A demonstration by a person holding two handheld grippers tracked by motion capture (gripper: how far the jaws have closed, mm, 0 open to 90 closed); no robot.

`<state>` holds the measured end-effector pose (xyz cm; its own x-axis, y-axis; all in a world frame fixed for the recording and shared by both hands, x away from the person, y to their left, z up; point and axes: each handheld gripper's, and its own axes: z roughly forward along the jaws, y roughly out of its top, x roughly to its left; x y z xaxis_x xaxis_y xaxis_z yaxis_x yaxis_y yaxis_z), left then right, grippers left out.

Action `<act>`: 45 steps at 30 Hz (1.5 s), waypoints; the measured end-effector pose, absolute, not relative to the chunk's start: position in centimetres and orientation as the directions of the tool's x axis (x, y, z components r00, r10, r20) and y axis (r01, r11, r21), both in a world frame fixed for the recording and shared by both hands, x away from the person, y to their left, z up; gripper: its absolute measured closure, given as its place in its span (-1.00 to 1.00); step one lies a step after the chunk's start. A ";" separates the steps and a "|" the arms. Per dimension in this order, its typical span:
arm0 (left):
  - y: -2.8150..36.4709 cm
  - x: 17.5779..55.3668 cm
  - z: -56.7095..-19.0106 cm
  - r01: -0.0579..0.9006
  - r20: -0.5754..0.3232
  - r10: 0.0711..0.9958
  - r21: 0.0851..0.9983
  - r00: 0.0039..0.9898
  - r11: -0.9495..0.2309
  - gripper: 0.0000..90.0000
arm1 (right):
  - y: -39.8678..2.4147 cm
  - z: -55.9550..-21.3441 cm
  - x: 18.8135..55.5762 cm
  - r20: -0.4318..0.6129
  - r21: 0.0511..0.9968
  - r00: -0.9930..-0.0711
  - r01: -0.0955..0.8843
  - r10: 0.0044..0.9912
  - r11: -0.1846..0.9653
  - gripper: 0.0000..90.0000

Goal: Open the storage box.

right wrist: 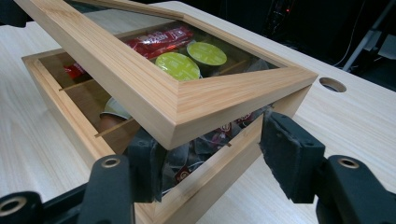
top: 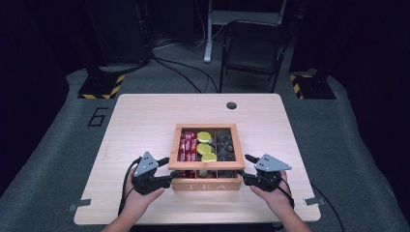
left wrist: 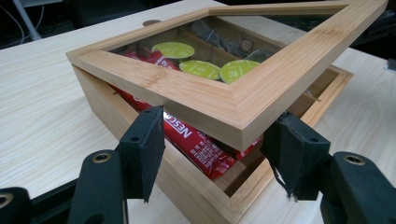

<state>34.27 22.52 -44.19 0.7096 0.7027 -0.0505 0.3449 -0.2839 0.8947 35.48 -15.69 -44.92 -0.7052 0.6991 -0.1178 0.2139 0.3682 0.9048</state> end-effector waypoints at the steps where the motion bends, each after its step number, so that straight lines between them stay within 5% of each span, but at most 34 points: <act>1: 22.5 34.3 -44.2 0.345 -0.051 0.703 0.895 0.710 -0.284 -0.13 | -15.7 -44.9 35.5 -0.118 0.905 -0.705 0.214 0.699 0.368 -0.07; 24: 22.5 36.8 -39.7 0.324 -0.072 0.726 0.921 0.684 -0.214 -0.09 | -16.1 -41.8 39.1 -0.055 0.943 -0.681 0.205 0.731 0.262 0.00; 45: 22.3 38.2 -38.5 0.328 -0.084 0.747 0.927 0.659 -0.185 -0.07 | -15.2 -40.3 41.1 -0.111 0.935 -0.700 0.166 0.705 0.312 0.15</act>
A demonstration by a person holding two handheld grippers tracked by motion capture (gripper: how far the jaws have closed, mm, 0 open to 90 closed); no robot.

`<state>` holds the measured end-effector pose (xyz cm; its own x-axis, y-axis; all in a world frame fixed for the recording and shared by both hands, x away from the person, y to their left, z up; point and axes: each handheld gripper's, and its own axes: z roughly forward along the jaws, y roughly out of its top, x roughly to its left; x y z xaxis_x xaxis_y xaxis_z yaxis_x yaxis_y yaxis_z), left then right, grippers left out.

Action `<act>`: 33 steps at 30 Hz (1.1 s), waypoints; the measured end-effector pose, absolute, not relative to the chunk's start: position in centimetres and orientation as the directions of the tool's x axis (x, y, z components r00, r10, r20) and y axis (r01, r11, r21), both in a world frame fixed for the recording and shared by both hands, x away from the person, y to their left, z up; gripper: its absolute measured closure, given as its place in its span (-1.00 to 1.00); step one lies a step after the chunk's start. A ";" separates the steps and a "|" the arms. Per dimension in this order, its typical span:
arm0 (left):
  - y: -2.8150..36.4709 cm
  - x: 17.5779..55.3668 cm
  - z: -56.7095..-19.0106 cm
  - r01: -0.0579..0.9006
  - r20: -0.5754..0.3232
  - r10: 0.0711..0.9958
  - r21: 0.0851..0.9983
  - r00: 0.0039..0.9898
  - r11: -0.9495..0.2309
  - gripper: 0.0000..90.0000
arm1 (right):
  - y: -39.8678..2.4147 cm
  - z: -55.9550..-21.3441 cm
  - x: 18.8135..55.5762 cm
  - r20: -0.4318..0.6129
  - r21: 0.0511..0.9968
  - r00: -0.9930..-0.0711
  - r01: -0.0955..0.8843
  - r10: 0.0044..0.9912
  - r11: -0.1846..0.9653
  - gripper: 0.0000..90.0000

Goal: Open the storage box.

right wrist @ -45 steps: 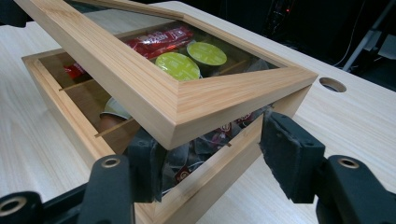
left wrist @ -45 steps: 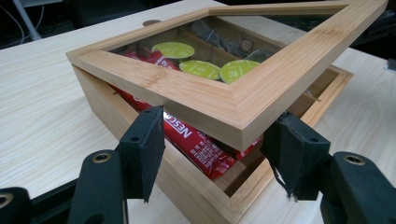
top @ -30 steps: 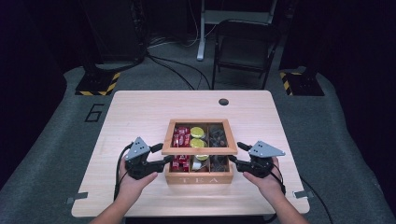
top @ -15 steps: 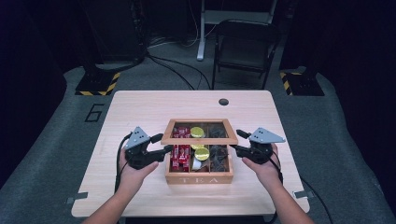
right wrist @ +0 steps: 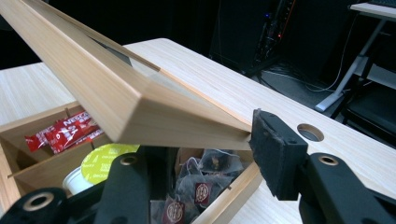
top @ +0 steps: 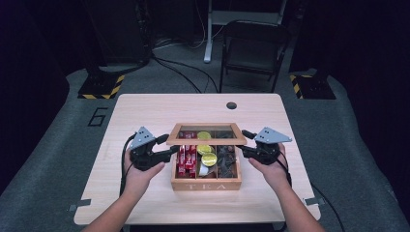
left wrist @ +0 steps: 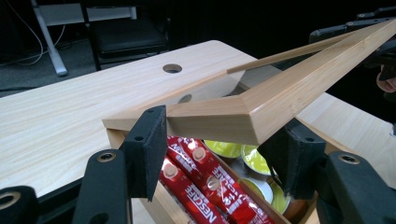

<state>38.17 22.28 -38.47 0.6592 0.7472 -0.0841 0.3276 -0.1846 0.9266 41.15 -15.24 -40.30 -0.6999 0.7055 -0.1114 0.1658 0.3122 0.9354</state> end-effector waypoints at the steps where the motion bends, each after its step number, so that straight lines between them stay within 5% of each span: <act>1: 22.3 38.2 -38.4 0.333 -0.090 0.746 0.925 0.660 -0.182 -0.07 | -15.3 -40.2 41.5 -0.100 0.937 -0.702 0.172 0.705 0.305 0.15; 33: 22.4 40.1 -37.8 0.357 -0.117 0.774 0.922 0.622 -0.147 0.04 | -15.0 -38.9 45.3 -0.065 0.947 -0.698 0.181 0.713 0.264 0.18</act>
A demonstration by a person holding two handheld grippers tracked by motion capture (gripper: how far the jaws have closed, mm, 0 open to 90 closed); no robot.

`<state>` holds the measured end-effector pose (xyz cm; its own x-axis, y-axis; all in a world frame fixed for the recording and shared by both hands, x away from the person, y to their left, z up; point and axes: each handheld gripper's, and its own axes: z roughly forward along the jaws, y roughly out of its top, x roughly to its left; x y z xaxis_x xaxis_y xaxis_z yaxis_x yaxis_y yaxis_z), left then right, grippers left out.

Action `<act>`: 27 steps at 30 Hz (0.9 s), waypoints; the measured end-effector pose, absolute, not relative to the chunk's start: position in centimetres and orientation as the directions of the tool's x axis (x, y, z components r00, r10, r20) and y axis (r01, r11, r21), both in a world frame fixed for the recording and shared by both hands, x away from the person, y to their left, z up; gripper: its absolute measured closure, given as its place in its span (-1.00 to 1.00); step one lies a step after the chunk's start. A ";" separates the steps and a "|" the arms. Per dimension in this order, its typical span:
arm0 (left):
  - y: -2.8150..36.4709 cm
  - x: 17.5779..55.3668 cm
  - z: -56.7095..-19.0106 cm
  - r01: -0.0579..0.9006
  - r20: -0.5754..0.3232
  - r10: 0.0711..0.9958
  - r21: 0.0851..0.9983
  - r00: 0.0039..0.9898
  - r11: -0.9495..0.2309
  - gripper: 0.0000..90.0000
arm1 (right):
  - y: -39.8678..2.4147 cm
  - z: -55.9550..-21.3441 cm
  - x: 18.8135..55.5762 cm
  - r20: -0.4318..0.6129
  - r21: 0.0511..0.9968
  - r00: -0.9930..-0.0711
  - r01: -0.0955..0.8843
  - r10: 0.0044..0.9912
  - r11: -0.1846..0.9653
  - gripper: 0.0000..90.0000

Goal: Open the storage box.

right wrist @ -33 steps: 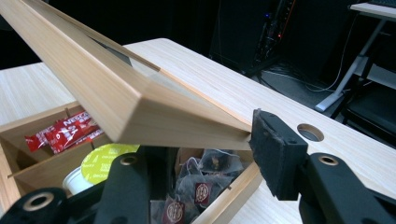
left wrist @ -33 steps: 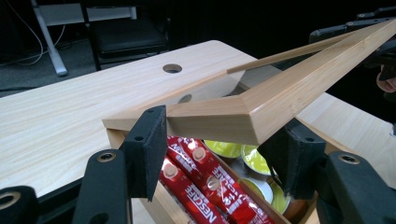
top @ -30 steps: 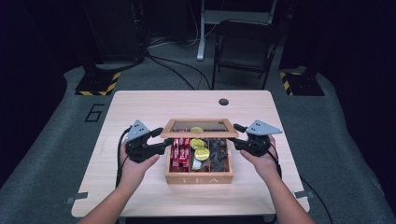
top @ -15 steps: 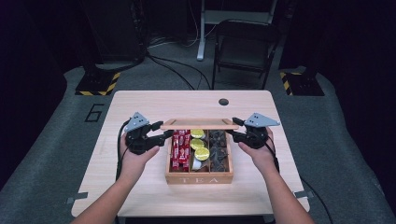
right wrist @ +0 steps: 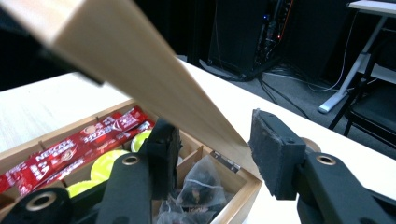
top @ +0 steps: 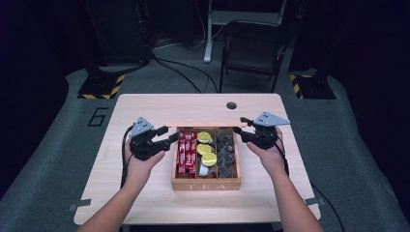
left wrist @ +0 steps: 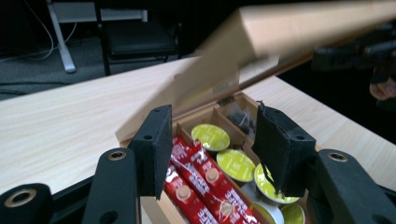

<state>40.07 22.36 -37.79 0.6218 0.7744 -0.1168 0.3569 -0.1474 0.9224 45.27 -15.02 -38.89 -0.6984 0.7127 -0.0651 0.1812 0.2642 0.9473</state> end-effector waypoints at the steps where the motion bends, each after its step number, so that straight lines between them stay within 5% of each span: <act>1: 22.4 40.1 -37.8 0.357 -0.117 0.774 0.922 0.622 -0.147 0.04 | -15.0 -38.9 45.3 -0.065 0.947 -0.698 0.181 0.713 0.264 0.18; 27: 21.6 38.7 -43.8 0.457 -0.170 0.811 0.880 0.560 -0.131 0.10 | -14.7 -38.2 46.3 -0.025 0.954 -0.663 0.209 0.748 0.217 0.20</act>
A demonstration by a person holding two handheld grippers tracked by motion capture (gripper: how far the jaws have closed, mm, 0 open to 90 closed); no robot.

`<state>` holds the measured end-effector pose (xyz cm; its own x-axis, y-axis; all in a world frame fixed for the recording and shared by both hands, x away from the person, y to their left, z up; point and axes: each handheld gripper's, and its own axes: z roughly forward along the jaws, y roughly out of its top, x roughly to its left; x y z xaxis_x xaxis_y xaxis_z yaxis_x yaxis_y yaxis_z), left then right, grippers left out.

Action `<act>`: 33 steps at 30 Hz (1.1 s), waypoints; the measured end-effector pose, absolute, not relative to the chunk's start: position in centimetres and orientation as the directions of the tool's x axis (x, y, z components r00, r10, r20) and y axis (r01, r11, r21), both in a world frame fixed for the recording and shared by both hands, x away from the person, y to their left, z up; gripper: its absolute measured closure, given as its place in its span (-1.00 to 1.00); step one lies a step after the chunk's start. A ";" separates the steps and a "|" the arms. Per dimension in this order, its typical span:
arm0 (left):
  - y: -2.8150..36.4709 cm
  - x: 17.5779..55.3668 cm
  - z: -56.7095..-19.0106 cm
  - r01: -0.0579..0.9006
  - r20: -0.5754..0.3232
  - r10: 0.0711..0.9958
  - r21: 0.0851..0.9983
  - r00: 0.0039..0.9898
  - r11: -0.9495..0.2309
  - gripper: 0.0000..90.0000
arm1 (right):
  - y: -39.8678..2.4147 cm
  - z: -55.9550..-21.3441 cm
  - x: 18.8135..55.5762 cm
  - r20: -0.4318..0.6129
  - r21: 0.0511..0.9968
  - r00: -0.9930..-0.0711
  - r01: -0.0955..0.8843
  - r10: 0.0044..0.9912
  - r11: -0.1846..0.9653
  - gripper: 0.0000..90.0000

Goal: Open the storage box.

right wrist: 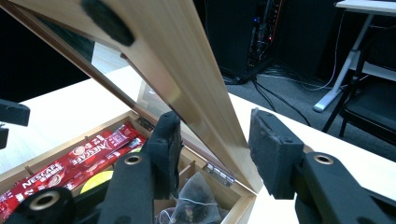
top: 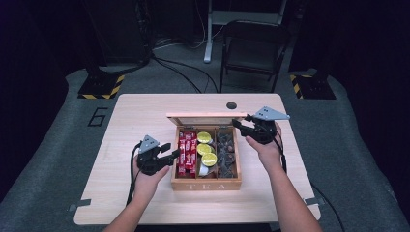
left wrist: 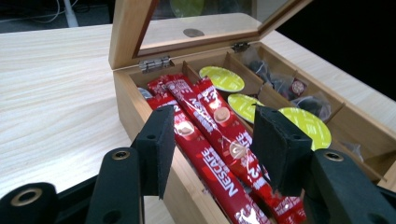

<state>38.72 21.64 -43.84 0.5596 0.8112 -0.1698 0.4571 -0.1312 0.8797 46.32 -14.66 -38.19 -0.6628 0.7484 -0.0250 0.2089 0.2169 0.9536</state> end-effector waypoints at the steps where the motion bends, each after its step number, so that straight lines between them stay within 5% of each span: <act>1: 21.6 38.6 -43.9 0.461 -0.167 0.812 0.877 0.560 -0.138 0.11 | -14.6 -38.2 46.3 -0.026 0.953 -0.661 0.209 0.750 0.218 0.20; 33: 16.4 41.9 -46.5 0.530 -0.113 0.866 0.826 0.487 -0.191 0.19 | -14.7 -38.4 46.3 -0.024 0.957 -0.669 0.201 0.743 0.211 0.19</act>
